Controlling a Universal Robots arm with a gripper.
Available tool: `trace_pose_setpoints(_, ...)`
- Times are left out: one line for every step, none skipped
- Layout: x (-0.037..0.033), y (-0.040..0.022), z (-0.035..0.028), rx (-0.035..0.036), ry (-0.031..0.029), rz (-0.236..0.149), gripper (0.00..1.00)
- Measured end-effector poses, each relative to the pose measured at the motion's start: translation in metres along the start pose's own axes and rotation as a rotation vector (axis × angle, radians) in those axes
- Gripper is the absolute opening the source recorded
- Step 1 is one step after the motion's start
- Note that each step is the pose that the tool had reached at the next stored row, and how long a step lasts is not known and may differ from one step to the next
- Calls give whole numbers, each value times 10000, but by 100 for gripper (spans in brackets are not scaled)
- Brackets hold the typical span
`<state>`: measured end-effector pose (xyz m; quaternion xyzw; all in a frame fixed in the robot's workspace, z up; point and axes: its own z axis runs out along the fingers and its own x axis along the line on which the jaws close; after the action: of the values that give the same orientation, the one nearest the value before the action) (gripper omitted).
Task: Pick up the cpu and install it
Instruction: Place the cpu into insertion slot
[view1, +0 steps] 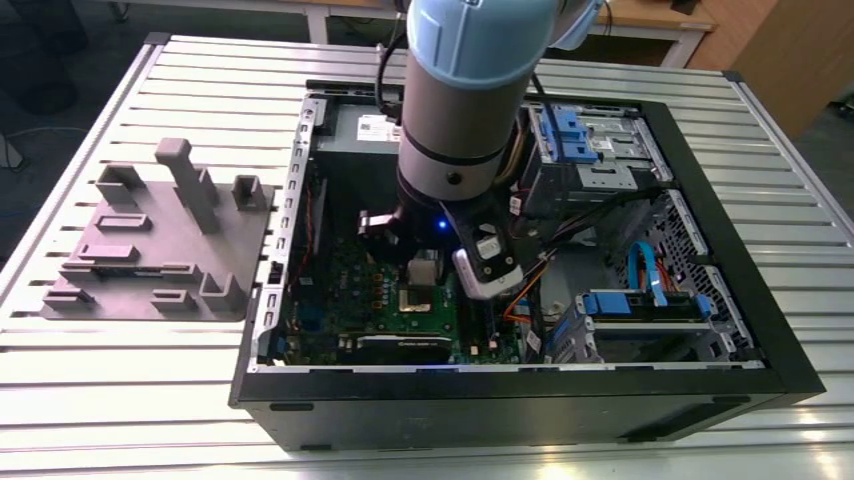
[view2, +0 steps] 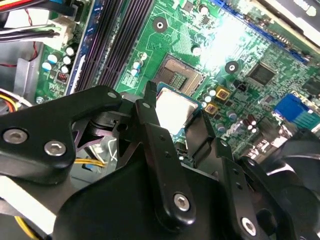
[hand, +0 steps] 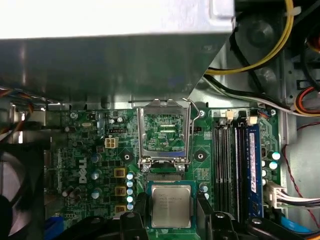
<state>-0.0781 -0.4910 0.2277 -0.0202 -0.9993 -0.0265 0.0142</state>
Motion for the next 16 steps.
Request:
trace_pose_setpoints(0, -3, 13, 4, 0, 0, 47)
trace_pose_setpoints(-1, -5, 21, 20, -1, 1, 47)
trace_pose_setpoints(-1, -6, 25, 73, -3, 2, 47)
trace_pose_setpoints(-1, -7, 26, 155, -6, 4, 47)
trace_pose_setpoints(-1, -7, 29, 243, -10, 7, 47)
trace_pose_setpoints(-1, -8, 34, 323, -14, 9, 47)
trace_pose_setpoints(-2, -8, 44, 337, -15, 8, 47)
trace_pose_setpoints(-3, -9, 54, 338, -16, 8, 47)
trace_pose_setpoints(-3, -10, 71, 337, -17, 7, 47)
trace_pose_setpoints(-3, -11, 89, 336, -17, 3, 47)
trace_pose_setpoints(-3, -13, 107, 335, -17, -7, 47)
trace_pose_setpoints(-3, -15, 125, 336, -16, -22, 47)
trace_pose_setpoints(-4, -16, 143, 337, -16, -36, 47)
trace_pose_setpoints(-4, -18, 162, 338, -14, -70, 47)
trace_pose_setpoints(-1, -19, 179, 340, -12, -129, 47)
trace_pose_setpoints(4, -20, 195, 341, -10, -206, 47)
